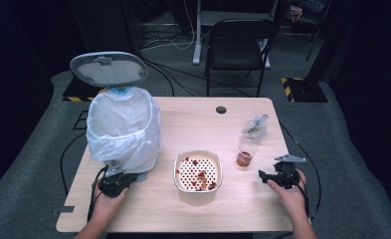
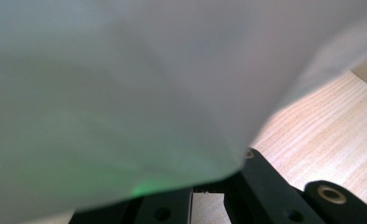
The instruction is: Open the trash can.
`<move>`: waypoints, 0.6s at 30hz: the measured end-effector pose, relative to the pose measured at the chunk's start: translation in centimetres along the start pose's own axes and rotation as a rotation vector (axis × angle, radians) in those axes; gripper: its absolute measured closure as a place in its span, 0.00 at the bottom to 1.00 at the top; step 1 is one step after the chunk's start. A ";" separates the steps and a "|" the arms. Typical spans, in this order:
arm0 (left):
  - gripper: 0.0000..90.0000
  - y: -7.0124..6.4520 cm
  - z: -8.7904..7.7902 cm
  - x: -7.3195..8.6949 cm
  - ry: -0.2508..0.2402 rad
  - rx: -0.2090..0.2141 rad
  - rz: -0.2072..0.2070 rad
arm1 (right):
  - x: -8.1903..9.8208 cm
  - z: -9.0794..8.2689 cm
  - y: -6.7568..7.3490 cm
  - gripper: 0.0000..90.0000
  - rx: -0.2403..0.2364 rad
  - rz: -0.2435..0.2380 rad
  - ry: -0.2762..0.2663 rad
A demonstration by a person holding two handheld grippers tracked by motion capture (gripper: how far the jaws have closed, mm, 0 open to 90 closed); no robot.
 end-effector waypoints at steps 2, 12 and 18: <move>1.00 0.0 0.0 0.0 0.001 0.001 0.004 | -0.4 -0.2 -0.2 0.32 -0.005 0.002 -0.006; 1.00 0.0 0.0 0.0 0.002 0.001 0.005 | -6.6 0.5 -2.5 0.53 0.022 -0.009 -0.061; 1.00 -0.1 0.0 0.0 0.001 -0.014 -0.011 | -9.3 1.6 -2.9 0.60 0.029 -0.034 -0.082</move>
Point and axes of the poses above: each handheld gripper's, and its own axes: z roughly forward along the jaws, x roughly out of its underside, y roughly to its left, the point moved 8 cm from there along z, roughly forward along the jaws, and after that the axes turned 2 degrees about z, right-handed, at the moved point
